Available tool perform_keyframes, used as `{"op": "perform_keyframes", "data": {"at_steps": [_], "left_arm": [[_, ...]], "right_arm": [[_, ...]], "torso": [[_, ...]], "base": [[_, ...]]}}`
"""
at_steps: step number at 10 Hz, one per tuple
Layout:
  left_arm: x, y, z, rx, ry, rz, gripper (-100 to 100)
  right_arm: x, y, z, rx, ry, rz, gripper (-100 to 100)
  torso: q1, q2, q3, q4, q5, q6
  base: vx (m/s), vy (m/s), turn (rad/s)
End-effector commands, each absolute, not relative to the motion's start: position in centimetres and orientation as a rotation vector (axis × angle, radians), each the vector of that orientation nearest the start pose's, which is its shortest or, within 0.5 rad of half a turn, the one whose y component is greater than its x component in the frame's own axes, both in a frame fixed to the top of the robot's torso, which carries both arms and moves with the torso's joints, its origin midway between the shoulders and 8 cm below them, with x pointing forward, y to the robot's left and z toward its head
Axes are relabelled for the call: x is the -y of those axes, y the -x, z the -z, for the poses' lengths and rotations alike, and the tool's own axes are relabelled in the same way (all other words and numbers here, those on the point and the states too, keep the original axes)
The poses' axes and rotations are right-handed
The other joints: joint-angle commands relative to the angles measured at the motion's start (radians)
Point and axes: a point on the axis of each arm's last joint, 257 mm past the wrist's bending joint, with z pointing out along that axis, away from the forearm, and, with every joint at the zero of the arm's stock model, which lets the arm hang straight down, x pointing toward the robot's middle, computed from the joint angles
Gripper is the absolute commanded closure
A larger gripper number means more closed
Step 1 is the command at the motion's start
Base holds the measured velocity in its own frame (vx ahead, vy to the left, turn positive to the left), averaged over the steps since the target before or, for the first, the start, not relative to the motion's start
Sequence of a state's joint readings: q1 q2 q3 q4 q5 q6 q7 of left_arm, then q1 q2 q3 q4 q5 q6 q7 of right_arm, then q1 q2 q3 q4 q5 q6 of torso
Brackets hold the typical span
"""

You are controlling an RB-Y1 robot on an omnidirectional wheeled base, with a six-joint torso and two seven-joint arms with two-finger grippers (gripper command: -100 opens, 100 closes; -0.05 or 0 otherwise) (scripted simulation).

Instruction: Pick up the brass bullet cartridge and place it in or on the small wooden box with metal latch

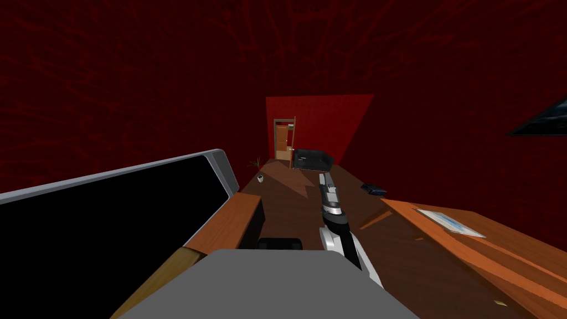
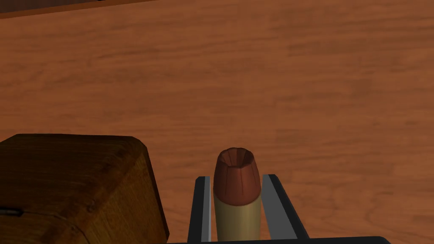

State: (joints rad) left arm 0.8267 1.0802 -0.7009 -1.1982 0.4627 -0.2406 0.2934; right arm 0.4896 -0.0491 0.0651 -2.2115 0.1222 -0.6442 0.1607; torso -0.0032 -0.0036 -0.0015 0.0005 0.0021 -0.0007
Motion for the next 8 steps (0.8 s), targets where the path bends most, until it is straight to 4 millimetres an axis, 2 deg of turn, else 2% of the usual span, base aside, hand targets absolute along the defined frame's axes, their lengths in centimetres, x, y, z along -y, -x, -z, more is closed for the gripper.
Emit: {"op": "perform_keyframes", "data": {"at_steps": [1,8], "left_arm": [[-50.9,11.6,50.8,-2.326,1.838,0.166,100],[-52.1,12.1,46.2,-2.417,1.755,0.213,100]], "right_arm": [[23.2,-33.7,-2.0,-0.697,-0.416,-1.175,0],[23.2,-33.7,-2.0,-0.697,-0.416,-1.175,0]], "torso": [[0.000,0.000,0.000,0.000,0.000,0.000],[0.001,0.000,0.000,0.001,0.001,0.000]], "base": [[0.052,-0.047,0.037],[0.058,-0.043,0.026]]}}
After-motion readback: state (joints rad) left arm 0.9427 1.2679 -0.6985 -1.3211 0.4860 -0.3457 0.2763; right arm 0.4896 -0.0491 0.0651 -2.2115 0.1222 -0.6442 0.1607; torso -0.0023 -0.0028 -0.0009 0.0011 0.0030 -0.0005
